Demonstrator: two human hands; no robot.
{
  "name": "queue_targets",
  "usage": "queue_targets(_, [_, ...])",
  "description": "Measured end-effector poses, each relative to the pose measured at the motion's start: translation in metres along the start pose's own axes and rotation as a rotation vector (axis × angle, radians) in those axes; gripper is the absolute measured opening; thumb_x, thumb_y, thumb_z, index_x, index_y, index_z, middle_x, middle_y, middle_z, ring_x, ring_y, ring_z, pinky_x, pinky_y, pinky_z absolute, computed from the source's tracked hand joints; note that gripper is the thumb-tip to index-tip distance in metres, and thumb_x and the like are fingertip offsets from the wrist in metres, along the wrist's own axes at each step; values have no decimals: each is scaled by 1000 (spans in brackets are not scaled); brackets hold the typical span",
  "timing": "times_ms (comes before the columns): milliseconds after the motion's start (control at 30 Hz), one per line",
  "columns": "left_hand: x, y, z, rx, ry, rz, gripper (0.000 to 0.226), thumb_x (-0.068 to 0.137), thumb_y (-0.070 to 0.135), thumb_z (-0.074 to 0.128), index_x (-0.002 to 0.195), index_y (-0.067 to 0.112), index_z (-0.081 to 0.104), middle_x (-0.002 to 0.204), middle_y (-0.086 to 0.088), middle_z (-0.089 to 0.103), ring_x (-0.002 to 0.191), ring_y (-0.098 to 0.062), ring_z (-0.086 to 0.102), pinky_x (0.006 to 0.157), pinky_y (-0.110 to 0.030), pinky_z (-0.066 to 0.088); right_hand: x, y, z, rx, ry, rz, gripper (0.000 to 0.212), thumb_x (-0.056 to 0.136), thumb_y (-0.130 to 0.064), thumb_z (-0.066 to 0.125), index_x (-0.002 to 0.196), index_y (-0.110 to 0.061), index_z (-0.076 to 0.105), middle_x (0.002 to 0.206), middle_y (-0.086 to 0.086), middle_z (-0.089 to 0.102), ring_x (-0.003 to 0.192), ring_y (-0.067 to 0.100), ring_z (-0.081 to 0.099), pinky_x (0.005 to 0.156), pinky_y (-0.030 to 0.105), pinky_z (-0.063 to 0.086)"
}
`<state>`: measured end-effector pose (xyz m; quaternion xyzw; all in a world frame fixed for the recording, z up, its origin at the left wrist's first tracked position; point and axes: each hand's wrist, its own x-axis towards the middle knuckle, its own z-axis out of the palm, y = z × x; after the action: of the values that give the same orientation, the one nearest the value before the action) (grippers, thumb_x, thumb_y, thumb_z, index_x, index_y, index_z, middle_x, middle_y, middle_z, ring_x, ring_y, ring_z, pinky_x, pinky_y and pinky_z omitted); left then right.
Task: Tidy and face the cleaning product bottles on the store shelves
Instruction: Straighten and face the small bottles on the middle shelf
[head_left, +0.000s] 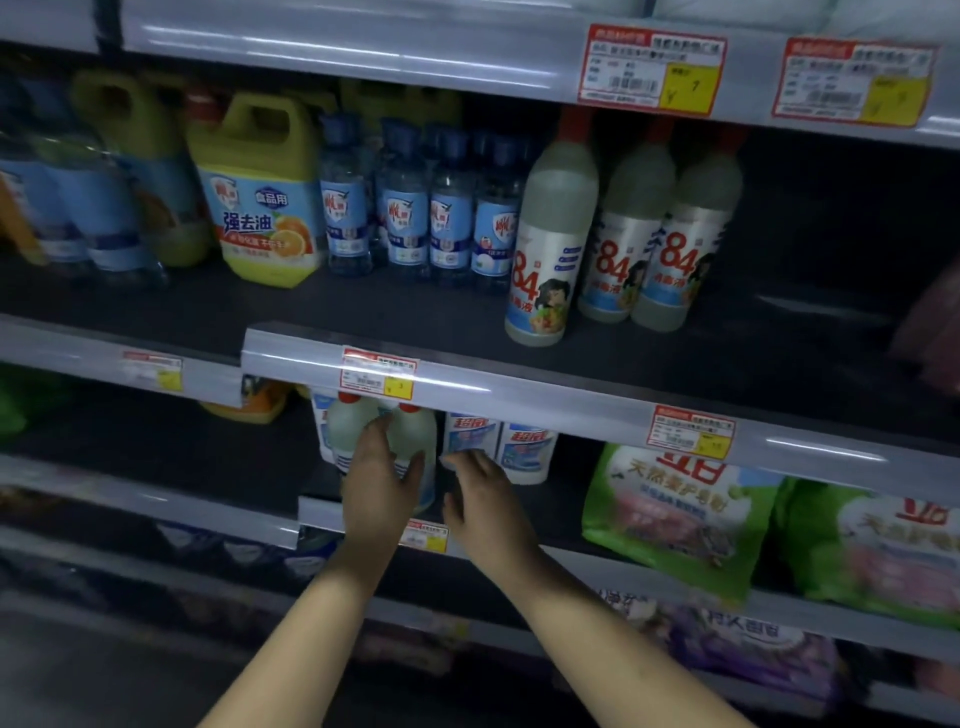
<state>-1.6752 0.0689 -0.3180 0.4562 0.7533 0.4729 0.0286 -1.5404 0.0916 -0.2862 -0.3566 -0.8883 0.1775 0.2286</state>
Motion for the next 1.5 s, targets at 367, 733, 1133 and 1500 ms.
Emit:
queue_targets(367, [29,18,12,157,-37,-147,57,74,27,74,118,2,47,119,-20,53,107,-38,53,79,-43,46,-11,12,-4,21,-15,73,37,88,-10,49,125,-10,49,126,11,54,114,25,54,91,35,45])
queue_targets(733, [6,19,14,84,-137,-66,59,66,22,77,116,9,48,108,-16,62,96,-37,60,72,-34,41,-13,12,-16,45,6,87,34,88,-7,49,121,-9,52,120,11,56,109,25,55,87,30,42])
queue_targets(1133, [-25,55,-27,-12,-259,209,59,63,20,82,114,12,53,105,-8,65,96,-26,61,72,-26,43,-16,21,-24,163,0,137,47,80,-13,62,125,-11,48,126,10,53,117,24,51,97,36,44])
queue_targets(1500, [-29,135,-75,-154,-196,413,58,54,36,76,107,22,55,91,12,59,86,-12,59,73,-30,51,-26,5,-60,270,254,87,59,62,-41,73,114,-30,50,115,-8,61,107,10,57,84,36,52])
